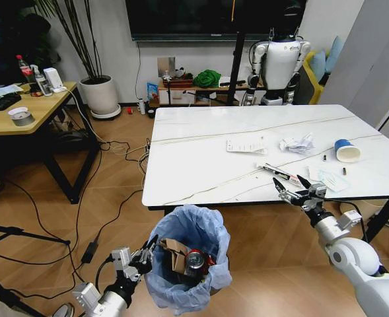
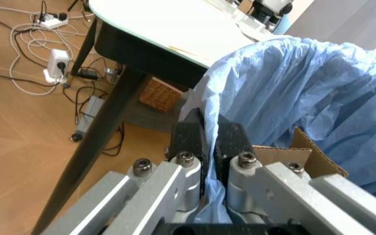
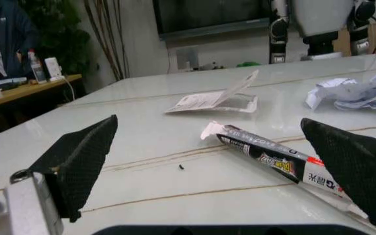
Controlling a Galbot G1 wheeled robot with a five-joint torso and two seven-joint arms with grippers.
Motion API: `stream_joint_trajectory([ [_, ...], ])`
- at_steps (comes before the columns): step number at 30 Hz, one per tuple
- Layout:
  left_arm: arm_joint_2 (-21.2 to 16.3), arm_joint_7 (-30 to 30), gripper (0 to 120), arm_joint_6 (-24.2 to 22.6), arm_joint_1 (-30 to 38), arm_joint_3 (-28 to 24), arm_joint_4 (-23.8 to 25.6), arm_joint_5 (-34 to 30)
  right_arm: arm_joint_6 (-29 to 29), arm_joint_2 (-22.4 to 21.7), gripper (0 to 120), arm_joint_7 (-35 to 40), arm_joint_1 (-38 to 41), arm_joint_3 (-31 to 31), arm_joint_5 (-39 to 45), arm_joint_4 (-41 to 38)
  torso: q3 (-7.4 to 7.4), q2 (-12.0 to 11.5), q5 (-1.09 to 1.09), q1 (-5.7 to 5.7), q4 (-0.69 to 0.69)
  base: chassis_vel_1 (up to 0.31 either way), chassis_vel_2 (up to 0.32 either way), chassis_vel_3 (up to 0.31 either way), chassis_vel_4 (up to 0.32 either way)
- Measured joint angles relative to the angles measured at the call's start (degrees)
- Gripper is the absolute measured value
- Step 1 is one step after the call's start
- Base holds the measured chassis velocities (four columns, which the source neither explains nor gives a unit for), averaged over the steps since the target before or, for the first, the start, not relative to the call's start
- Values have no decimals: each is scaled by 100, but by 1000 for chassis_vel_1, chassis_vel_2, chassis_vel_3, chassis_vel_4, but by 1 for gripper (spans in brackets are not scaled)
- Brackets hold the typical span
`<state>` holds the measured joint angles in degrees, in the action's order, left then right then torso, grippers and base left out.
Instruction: Pick up the trash bin and place the trash from the table into it.
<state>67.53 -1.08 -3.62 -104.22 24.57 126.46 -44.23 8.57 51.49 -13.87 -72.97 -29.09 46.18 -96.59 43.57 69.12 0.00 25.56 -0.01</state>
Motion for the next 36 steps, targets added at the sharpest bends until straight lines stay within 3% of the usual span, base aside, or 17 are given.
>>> stream_joint_trajectory([
  [24,60,-28,0,10,-87,-28,75,101,101,-31,100,-153,-267,-137,-86,-152,0,0,0,-1,0,-85,-81,78,81],
  [28,37,-32,0,11,-130,-23,108,101,117,-161,100,-208,-182,-7,-200,-161,0,0,2,-1,2,-13,-7,11,17],
  [36,-11,-34,0,14,-239,68,182,84,-51,-915,100,-577,651,700,122,216,0,0,0,-1,-2,0,0,0,0],
])
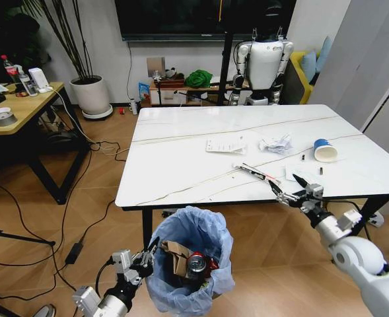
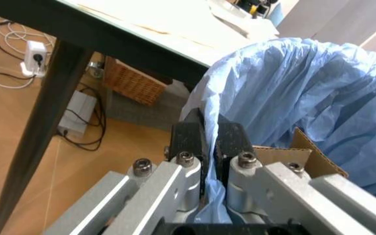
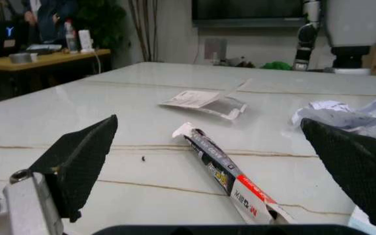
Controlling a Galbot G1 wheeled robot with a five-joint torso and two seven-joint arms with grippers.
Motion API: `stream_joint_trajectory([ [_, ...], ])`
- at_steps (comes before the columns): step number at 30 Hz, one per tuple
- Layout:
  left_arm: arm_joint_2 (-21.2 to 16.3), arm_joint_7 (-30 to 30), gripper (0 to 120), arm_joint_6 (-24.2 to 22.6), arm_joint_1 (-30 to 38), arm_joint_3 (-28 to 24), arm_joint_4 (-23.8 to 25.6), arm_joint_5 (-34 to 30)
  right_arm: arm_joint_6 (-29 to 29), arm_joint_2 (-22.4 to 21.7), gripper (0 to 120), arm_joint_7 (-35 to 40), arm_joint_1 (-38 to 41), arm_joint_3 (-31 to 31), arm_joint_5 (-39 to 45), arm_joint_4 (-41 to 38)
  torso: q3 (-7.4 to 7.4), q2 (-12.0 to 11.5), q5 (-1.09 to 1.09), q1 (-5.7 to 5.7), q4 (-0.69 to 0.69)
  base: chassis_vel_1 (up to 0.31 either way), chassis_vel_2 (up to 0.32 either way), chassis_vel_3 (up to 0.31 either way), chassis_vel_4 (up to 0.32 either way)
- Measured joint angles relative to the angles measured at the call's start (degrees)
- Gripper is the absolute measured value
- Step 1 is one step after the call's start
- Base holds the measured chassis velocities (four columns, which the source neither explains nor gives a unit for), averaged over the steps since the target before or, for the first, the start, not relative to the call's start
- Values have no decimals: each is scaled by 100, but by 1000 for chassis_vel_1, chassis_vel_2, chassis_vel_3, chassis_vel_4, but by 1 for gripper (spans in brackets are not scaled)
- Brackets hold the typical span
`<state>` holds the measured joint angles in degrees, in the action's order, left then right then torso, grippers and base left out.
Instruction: Pick up the trash bin and place the trash from the table into it.
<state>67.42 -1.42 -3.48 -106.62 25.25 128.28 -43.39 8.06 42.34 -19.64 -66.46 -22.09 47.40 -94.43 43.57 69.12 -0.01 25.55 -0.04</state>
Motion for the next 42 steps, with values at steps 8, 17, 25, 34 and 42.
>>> stream_joint_trajectory([
  [8,-129,6,0,-8,97,-60,-101,-85,-214,-403,100,-462,208,127,264,547,0,0,2,1,5,0,0,0,0],
  [17,-189,5,0,-18,104,-99,-117,-93,-337,-427,100,-599,558,404,331,946,0,0,0,1,4,0,0,0,0],
  [25,-187,5,0,-22,112,-69,-121,-105,-340,-233,100,-646,1129,1028,352,1312,0,0,1,1,2,0,0,0,0],
  [34,-178,7,0,-29,119,-62,-134,-117,-322,-117,100,-751,1446,1356,261,1607,0,0,0,1,4,0,0,0,0],
  [42,-157,10,0,-31,127,-62,-142,-121,-309,-16,100,-786,1712,1545,245,1860,0,0,1,1,2,0,0,0,0],
])
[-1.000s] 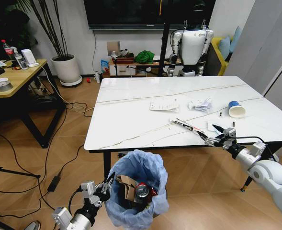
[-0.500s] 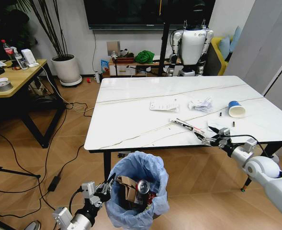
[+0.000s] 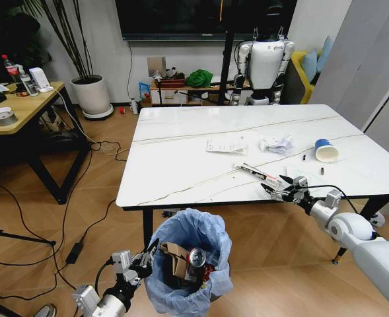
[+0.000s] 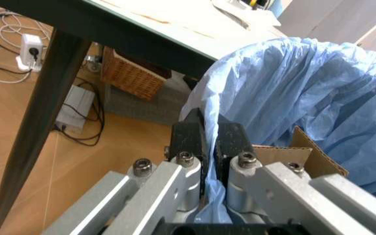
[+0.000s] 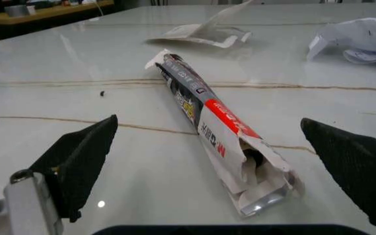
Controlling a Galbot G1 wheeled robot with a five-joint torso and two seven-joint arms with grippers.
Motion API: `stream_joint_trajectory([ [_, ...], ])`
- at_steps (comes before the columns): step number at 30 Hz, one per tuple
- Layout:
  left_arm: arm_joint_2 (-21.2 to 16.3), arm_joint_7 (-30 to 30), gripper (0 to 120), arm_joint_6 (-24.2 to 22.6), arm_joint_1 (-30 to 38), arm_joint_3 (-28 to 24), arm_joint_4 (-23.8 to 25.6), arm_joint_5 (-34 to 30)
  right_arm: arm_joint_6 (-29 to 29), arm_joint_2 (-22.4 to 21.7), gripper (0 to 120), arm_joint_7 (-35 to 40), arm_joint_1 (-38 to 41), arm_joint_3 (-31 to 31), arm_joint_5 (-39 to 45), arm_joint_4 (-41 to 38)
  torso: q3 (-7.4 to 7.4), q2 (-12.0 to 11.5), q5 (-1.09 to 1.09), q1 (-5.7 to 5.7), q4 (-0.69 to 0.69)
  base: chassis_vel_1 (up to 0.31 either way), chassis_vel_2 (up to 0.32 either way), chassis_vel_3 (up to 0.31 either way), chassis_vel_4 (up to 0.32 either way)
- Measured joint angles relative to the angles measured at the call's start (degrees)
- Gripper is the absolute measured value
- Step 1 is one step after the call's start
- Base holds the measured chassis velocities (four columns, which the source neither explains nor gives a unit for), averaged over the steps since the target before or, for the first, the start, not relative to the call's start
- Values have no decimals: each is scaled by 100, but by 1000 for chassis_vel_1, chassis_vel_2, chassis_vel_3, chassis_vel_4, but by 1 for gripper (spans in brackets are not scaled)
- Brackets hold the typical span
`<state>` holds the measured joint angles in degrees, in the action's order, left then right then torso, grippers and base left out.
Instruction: Pick up the trash bin and place the trash from the table into it.
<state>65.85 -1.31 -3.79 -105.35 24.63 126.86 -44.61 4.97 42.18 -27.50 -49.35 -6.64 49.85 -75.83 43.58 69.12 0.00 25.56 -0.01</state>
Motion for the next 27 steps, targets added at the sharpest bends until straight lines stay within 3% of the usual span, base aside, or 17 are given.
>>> stream_joint_trajectory([
  [3,5,1,0,0,0,1,-2,0,0,27,100,-11,34,27,1,57,0,0,0,0,0,0,0,0,0],
  [7,1,1,0,0,0,10,-3,-13,6,84,90,-37,103,74,1,164,0,0,0,0,1,0,0,0,0],
  [27,21,6,0,0,43,20,-2,-29,16,-31,16,-185,-59,48,-36,55,-1,0,-1,-1,0,0,0,0,0],
])
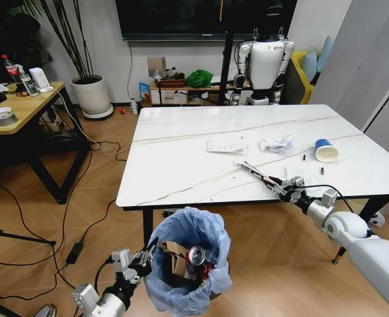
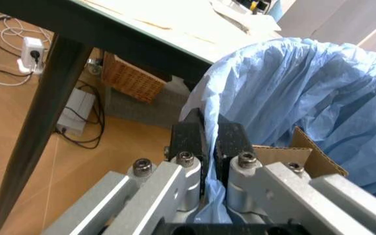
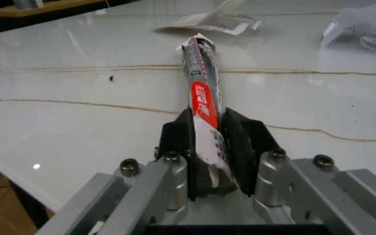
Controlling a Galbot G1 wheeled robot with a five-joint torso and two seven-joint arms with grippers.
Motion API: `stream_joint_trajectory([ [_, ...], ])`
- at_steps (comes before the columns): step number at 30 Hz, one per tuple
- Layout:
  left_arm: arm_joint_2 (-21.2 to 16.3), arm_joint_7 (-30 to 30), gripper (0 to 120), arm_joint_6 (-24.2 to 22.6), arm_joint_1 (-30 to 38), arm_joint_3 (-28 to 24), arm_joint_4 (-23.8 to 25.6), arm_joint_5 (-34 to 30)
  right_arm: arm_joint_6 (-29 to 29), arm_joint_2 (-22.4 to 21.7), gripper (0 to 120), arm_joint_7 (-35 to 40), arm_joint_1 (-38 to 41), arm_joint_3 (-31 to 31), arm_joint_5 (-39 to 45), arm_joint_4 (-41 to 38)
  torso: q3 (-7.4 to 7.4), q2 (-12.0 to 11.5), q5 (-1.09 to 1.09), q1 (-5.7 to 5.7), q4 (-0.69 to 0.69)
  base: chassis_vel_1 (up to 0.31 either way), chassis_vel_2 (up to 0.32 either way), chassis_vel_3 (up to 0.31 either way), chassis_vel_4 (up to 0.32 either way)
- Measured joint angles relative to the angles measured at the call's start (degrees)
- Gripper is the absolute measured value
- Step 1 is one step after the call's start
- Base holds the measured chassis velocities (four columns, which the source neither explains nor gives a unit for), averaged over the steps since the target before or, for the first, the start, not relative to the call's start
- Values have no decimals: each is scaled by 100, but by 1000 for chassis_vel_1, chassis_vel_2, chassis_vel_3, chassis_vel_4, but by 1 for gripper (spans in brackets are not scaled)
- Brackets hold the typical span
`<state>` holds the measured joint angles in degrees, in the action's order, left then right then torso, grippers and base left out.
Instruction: Pick up the trash bin and place the trash from the table into it.
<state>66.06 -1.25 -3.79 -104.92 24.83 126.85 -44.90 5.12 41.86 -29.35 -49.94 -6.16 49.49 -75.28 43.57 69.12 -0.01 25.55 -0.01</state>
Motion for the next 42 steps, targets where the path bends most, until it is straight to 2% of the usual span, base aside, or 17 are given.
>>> stream_joint_trajectory([
  [5,37,0,0,3,-7,-2,0,17,25,-56,0,-44,-128,-51,-69,-42,0,1,1,0,0,0,0,0,0],
  [19,-19,-7,0,7,-29,-40,41,28,122,-119,0,-57,-393,-489,73,-279,1,1,3,0,0,0,0,0,0],
  [35,-46,-6,0,5,74,-135,-2,16,132,-806,0,-38,-858,-899,471,-1406,1,0,2,1,0,0,0,0,0],
  [41,58,-12,0,7,30,-121,41,86,160,-1401,0,-94,-1076,-905,624,-2527,1,0,1,1,0,0,0,0,0],
  [42,58,-12,0,7,30,-121,41,86,160,-1401,0,-94,-1076,-905,624,-2527,1,0,1,1,0,0,0,0,0],
])
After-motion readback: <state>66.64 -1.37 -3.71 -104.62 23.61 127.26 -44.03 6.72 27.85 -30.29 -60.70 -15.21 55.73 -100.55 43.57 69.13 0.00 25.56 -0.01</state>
